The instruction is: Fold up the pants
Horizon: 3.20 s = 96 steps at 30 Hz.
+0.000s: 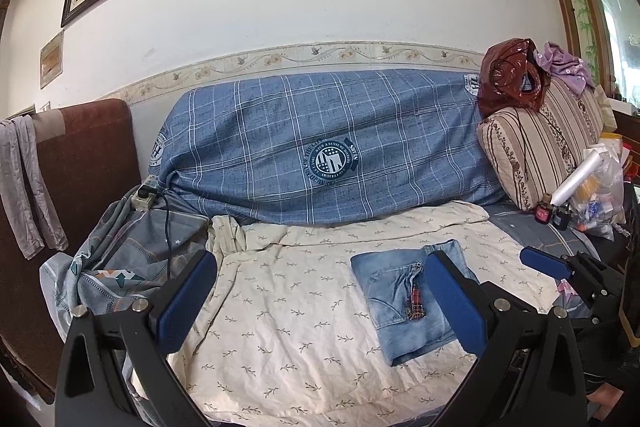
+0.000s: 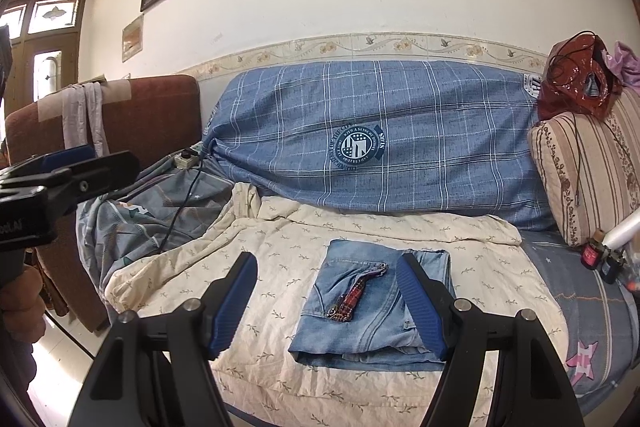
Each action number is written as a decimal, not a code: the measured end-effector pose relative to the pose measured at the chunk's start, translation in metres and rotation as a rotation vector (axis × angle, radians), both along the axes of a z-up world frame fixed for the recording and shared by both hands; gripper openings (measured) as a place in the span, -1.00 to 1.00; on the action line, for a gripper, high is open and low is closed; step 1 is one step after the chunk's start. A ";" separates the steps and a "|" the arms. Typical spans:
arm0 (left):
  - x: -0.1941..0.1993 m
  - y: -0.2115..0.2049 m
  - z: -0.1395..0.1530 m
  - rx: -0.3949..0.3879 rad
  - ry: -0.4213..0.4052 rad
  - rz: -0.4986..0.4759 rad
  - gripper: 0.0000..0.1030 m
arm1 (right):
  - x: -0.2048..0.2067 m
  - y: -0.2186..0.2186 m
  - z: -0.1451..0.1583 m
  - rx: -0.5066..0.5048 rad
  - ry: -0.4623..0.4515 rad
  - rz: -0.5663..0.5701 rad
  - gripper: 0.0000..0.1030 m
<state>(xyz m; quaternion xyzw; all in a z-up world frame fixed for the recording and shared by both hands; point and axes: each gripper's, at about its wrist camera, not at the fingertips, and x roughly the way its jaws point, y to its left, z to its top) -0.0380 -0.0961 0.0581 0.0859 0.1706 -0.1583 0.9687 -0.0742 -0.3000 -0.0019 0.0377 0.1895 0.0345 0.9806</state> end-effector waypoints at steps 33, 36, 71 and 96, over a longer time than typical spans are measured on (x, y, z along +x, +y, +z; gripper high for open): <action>0.020 -0.006 -0.043 0.056 0.111 -0.007 1.00 | 0.005 -0.009 -0.023 0.011 0.055 -0.042 0.46; 0.021 -0.005 -0.045 0.051 0.119 -0.007 1.00 | 0.006 -0.009 -0.024 0.011 0.059 -0.043 0.46; 0.088 0.021 -0.079 0.018 0.247 -0.017 1.00 | 0.039 0.017 -0.036 -0.070 0.172 -0.103 0.46; 0.081 0.010 -0.070 -0.001 0.201 0.070 1.00 | 0.078 -0.005 -0.060 0.044 0.155 0.059 0.46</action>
